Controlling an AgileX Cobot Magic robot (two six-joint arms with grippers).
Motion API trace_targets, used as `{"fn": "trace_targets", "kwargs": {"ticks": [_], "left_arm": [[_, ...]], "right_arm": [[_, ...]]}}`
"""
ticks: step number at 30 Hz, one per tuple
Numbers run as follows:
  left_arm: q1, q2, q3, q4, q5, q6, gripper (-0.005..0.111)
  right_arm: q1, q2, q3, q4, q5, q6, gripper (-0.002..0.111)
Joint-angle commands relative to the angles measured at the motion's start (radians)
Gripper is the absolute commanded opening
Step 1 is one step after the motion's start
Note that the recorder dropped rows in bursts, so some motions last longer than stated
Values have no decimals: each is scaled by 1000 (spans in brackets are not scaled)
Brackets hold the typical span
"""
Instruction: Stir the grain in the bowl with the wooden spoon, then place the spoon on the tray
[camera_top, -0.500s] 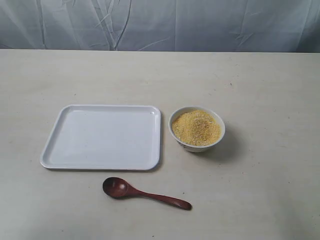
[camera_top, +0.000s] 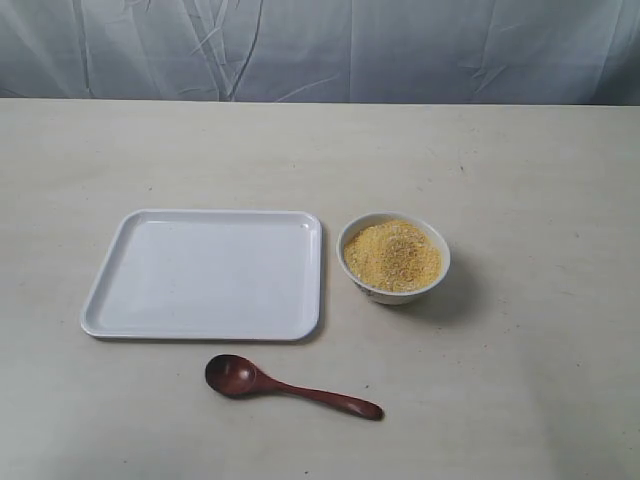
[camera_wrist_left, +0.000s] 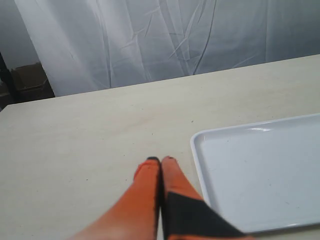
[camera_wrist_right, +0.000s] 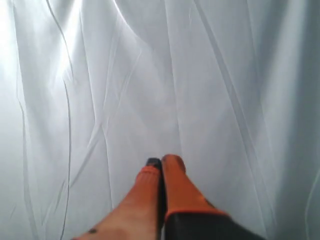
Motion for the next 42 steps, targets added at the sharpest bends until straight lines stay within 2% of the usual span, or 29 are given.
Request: {"fn": "trace_targets", "kwargs": {"ticks": [1,7,9,11,12,13,16,19,21,25,30,34,42], "left_arm": [[-1,-4,4,-3,-9,-1,0],[-1,-4,4,-3,-9,-1,0],[-1,-4,4,-3,-9,-1,0],[-1,-4,4,-3,-9,-1,0],[-1,-4,4,-3,-9,-1,0],[-1,-4,4,-3,-9,-1,0],[-1,-4,4,-3,-9,-1,0],[-1,-4,4,-3,-9,-1,0],[-1,-4,4,-3,-9,-1,0],[-1,-4,4,-3,-9,-1,0],[-1,-4,4,-5,-9,-1,0],[-1,-4,4,-2,-9,-1,0],[-1,-4,4,-2,-9,-1,0]], "right_arm": [[-3,-5,5,12,-152,-2,-1],[-3,-5,5,49,-162,-5,-1],[-3,-4,-15,50,-114,-5,-1],[-3,68,-112,52,186,-5,-1],[-3,163,-204,52,421,-5,-1],[-3,245,-266,52,553,-5,-1],[-3,524,-424,72,828,-12,-1],[4,791,-537,205,1006,-218,-1],[56,954,-593,339,1074,-361,-1],[195,1096,-654,409,1111,-487,-1],[460,1237,-734,405,1070,-561,-1],[635,1362,-812,389,1045,-647,-1],[832,1636,-942,206,1046,-655,-1]]}}
